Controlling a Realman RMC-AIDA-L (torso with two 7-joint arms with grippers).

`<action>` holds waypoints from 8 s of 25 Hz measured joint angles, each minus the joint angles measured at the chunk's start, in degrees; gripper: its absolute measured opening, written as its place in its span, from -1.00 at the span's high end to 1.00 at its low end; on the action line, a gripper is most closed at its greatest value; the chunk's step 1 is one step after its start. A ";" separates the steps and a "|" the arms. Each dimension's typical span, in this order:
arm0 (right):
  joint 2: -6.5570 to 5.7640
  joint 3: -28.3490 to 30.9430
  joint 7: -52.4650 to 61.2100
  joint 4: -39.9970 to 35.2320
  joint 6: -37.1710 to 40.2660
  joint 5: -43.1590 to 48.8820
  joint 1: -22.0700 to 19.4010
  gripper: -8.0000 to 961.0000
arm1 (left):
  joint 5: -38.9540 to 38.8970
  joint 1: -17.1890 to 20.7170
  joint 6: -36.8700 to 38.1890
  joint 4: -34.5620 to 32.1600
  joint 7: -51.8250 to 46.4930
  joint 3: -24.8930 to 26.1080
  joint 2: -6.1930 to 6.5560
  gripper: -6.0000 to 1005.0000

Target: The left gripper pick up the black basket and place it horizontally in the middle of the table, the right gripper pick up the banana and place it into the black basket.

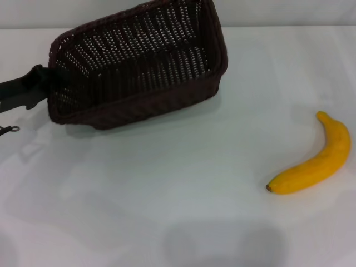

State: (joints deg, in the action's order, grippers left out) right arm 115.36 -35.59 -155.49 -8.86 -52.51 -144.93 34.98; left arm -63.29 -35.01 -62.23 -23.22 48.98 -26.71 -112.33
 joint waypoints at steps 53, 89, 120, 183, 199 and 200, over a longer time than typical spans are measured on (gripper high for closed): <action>-1.51 -6.67 34.23 -4.42 -0.61 5.80 -7.63 -0.81 | -47.75 19.70 -9.14 -3.97 35.25 -2.12 -5.22 -0.55; 0.12 -54.24 171.37 -85.44 -36.93 128.77 -4.88 -0.78 | -54.10 11.76 9.47 9.12 76.86 15.54 -4.04 -0.54; -0.01 -53.65 171.14 -71.20 -27.66 126.09 -5.21 -0.10 | -54.56 11.79 9.36 9.25 77.40 15.54 -4.22 -0.54; 0.28 -36.82 57.32 -47.89 4.30 22.00 -12.48 -0.80 | -54.63 9.81 7.80 9.25 77.43 13.05 -6.33 -0.54; 0.25 -25.60 -1.77 -6.07 -9.70 -12.91 -9.86 -0.81 | -55.11 9.03 8.91 10.82 80.42 12.71 -6.67 -0.54; 0.23 -24.82 -1.60 -5.48 -9.67 -12.91 -9.75 -0.81 | -55.17 8.91 8.88 11.01 80.42 12.72 -6.71 -0.54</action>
State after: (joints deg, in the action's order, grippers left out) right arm 115.59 -60.41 -157.09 -14.33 -62.19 -157.84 25.22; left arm -118.47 -26.10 -53.35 -12.21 129.40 -14.00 -119.04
